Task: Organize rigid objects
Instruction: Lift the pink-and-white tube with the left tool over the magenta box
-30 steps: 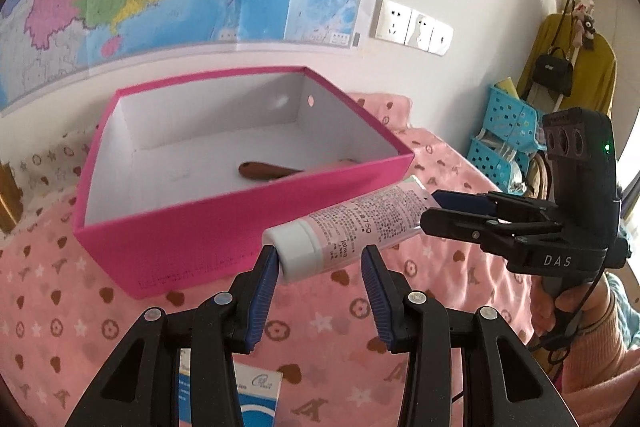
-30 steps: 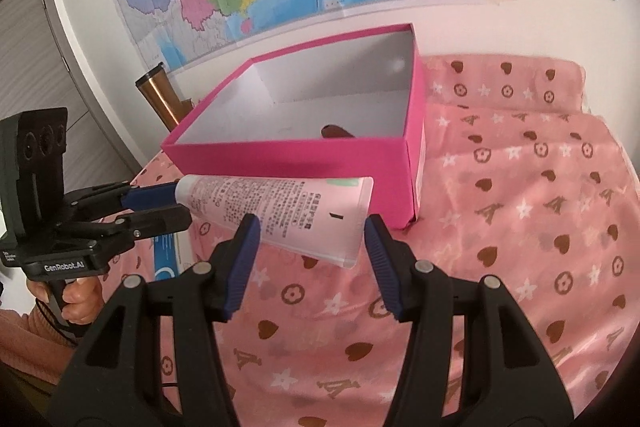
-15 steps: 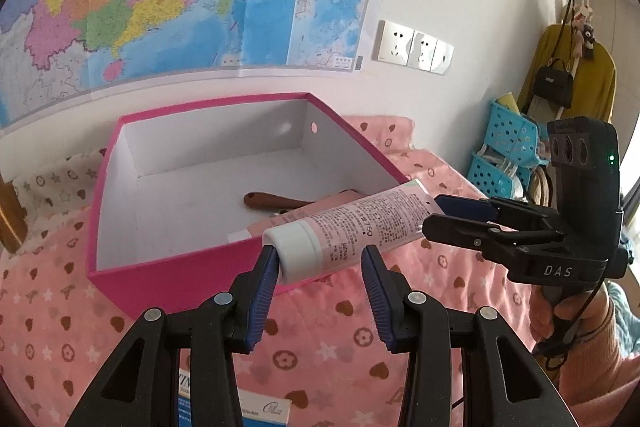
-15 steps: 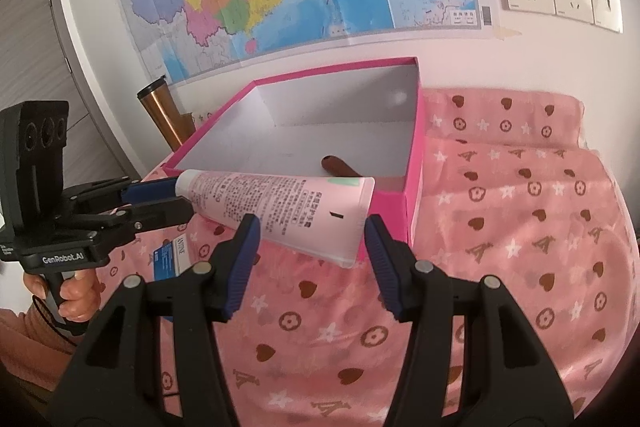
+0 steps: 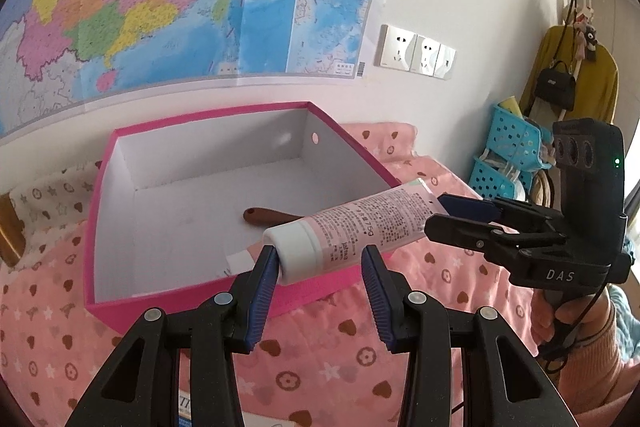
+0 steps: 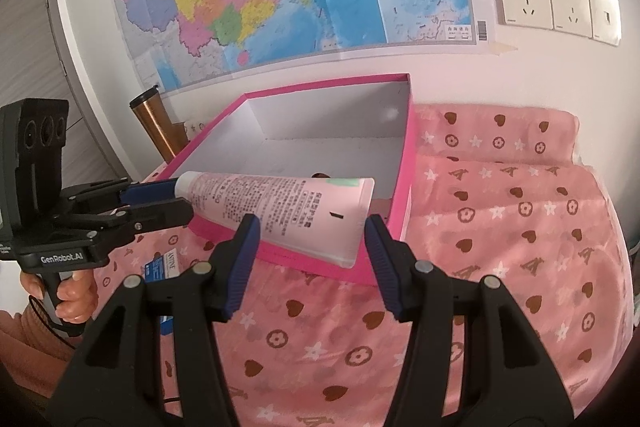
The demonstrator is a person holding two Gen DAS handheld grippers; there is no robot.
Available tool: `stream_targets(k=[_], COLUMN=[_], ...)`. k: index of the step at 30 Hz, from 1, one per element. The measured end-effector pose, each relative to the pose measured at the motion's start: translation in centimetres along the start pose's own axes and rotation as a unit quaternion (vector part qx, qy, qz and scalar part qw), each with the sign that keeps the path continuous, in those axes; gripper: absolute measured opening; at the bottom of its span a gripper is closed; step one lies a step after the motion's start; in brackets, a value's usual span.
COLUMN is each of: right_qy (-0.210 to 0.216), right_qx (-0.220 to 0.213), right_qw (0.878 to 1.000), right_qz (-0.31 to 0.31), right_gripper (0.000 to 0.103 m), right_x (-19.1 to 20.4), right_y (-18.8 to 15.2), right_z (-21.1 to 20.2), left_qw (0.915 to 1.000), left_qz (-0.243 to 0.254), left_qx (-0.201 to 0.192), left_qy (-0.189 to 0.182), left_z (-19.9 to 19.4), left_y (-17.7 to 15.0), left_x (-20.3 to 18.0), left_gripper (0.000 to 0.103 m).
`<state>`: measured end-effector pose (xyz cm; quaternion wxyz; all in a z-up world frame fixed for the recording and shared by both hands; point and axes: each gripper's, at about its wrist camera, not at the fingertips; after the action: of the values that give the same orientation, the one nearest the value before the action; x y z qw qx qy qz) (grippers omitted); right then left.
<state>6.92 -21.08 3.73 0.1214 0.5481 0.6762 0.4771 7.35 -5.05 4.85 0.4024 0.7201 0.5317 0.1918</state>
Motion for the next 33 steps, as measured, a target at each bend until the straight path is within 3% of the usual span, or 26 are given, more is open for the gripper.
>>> stream_targets(k=[33], right_qy=[-0.012], right_qx=[0.011], right_qw=[1.000], right_qz=[-0.011], right_gripper=[0.057], right_x=[-0.8], right_y=[1.7], right_z=[2.1], left_qw=[0.9998], left_qz=[-0.009], left_qx=[0.008], left_qy=[0.015], left_z=[2.0], left_y=[1.1], left_x=[1.2], left_gripper=[0.043])
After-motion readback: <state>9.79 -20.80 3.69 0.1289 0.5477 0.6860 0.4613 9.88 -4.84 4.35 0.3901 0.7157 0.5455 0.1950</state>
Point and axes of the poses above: each gripper's, at about its wrist camera, not at the fingertips, and z roughly the way its jaws point, x to its left, y to its top, and after that the axes turned 1 degree about y, right-handed
